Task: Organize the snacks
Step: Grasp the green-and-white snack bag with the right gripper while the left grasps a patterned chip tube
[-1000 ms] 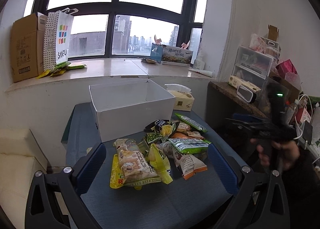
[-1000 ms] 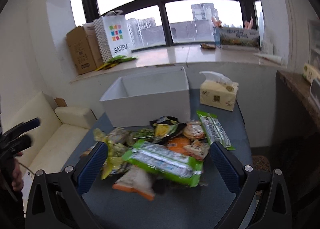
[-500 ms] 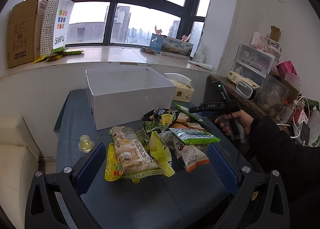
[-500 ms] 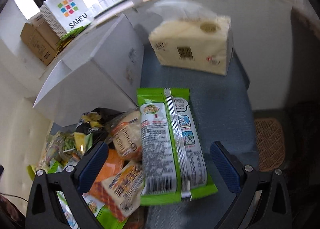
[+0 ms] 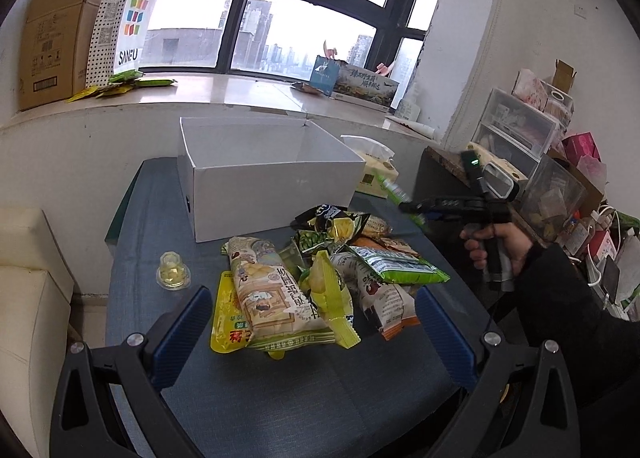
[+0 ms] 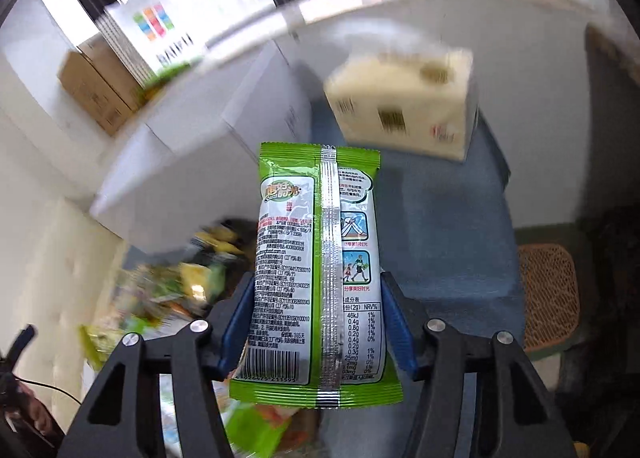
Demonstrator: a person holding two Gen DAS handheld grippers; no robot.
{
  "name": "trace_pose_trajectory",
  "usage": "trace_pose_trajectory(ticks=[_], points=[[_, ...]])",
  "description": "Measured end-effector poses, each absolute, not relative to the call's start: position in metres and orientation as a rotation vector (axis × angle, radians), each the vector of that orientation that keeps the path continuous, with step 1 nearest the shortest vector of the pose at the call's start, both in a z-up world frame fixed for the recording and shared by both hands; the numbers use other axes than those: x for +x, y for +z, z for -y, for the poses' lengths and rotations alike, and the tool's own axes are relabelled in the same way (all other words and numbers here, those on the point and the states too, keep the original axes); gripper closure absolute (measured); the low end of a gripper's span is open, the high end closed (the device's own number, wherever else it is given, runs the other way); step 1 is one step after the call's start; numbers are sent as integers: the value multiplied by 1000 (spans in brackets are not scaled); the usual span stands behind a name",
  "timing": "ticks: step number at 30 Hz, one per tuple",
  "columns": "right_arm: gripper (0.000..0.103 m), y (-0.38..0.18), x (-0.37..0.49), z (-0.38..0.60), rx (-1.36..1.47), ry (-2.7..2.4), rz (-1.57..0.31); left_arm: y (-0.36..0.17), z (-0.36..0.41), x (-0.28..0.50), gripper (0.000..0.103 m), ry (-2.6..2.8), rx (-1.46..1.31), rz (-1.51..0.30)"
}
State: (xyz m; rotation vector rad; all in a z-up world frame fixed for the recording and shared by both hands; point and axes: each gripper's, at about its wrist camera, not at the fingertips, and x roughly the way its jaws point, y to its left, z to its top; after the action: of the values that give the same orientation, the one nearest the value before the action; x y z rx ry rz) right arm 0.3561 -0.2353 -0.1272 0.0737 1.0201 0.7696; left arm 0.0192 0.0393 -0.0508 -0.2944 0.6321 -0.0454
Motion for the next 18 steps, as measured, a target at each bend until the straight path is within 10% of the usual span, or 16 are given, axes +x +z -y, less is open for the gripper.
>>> trace_pose_trajectory(ticks=[18], points=[[39,-43,183,283,135,887,-710,-126,-92,165,0,104,-533,-1058]])
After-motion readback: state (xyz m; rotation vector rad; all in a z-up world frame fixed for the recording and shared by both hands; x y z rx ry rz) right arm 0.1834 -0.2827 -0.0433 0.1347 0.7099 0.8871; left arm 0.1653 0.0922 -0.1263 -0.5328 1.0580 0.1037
